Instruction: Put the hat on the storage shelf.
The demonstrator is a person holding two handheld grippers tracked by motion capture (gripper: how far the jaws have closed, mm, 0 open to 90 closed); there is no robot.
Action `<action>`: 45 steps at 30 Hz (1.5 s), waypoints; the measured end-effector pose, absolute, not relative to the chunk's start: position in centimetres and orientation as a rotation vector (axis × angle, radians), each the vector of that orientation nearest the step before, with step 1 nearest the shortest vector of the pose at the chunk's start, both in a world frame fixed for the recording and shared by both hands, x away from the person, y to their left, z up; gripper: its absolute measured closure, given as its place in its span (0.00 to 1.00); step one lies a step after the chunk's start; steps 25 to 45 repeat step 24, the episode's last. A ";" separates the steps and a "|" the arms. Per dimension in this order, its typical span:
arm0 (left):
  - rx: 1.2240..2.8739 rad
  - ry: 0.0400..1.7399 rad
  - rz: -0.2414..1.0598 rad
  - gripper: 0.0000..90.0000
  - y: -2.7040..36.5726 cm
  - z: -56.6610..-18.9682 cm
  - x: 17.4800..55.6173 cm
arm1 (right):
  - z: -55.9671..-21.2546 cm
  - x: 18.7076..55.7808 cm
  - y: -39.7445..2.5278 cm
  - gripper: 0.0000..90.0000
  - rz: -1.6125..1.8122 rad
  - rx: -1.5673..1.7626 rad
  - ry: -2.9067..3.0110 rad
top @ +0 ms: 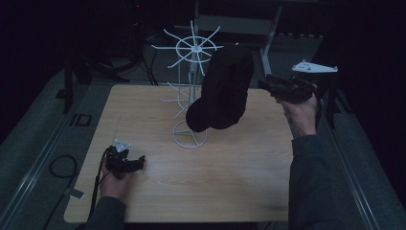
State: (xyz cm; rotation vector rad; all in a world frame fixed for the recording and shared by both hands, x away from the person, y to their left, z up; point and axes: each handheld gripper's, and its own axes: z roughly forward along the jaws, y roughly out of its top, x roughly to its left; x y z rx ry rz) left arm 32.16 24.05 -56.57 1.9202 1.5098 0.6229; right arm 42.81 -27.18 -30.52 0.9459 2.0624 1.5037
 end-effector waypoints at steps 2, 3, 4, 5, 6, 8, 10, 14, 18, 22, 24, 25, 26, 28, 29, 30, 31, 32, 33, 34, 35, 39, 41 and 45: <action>1.920 1.510 0.623 0.16 24.1 -56.6 32.2 | -30.9 42.9 -27.3 0.63 1.494 0.965 2.064; 1.920 1.510 0.623 0.16 24.1 -56.6 32.2 | -30.9 42.9 -27.3 0.63 1.494 0.965 2.064; 1.920 1.510 0.623 0.16 24.1 -56.6 32.2 | -31.1 42.9 -27.3 0.66 1.487 0.976 2.065; 1.921 1.510 0.623 0.16 24.1 -56.6 32.2 | -31.5 42.9 -27.4 0.71 1.478 0.991 2.070; 1.921 1.510 0.623 0.16 24.1 -56.6 32.2 | -31.9 43.0 -27.5 0.78 1.457 1.014 2.069; 1.921 1.509 0.623 0.16 24.1 -56.6 32.2 | -32.2 43.0 -27.5 0.82 1.451 1.020 2.077; 1.920 1.510 0.623 0.16 24.1 -56.6 32.2 | -32.7 43.0 -27.4 0.88 1.418 1.027 2.089; 1.921 1.509 0.623 0.16 24.1 -56.6 32.2 | -33.5 43.0 -27.0 0.97 1.359 1.041 2.100; 1.921 1.510 0.623 0.16 24.1 -56.6 32.2 | -34.5 42.9 -26.6 1.00 1.308 1.055 2.110; 1.921 1.510 0.623 0.16 24.1 -56.6 32.2 | -35.0 42.7 -26.1 1.00 1.269 1.047 2.124; 1.922 1.510 0.622 0.16 24.1 -56.6 32.2 | -35.2 42.6 -25.9 1.00 1.258 1.045 2.128; 1.922 1.510 0.622 0.16 24.1 -56.6 32.2 | -35.2 42.6 -25.9 1.00 1.258 1.045 2.128; 1.922 1.510 0.622 0.16 24.1 -56.6 32.2 | -35.2 42.6 -25.9 1.00 1.258 1.045 2.128; 1.922 1.510 0.622 0.16 24.1 -56.6 32.2 | -35.2 42.6 -25.9 1.00 1.258 1.045 2.128; 1.922 1.510 0.622 0.16 24.1 -56.6 32.2 | -35.2 42.6 -25.9 1.00 1.258 1.045 2.128; 1.922 1.510 0.622 0.16 24.1 -56.6 32.2 | -35.2 42.6 -25.9 1.00 1.258 1.045 2.128; 1.922 1.510 0.622 0.16 24.1 -56.6 32.2 | -35.2 42.6 -25.9 1.00 1.258 1.045 2.128; 1.922 1.510 0.622 0.16 24.1 -56.6 32.2 | -35.2 42.6 -25.9 1.00 1.258 1.045 2.128; 1.922 1.510 0.622 0.16 24.1 -56.6 32.2 | -35.2 42.6 -25.9 1.00 1.258 1.045 2.128; 1.922 1.510 0.622 0.16 24.1 -56.6 32.2 | -35.2 42.6 -25.9 1.00 1.258 1.045 2.128; 1.922 1.510 0.622 0.16 24.1 -56.6 32.2 | -35.2 42.6 -25.9 1.00 1.258 1.045 2.128; 1.922 1.510 0.622 0.16 24.1 -56.6 32.2 | -35.2 42.6 -25.9 1.00 1.258 1.045 2.128; 1.922 1.510 0.622 0.16 24.1 -56.6 32.2 | -35.2 42.6 -25.9 1.00 1.258 1.045 2.128; 1.922 1.510 0.622 0.16 24.1 -56.6 32.2 | -35.2 42.6 -25.9 1.00 1.258 1.045 2.128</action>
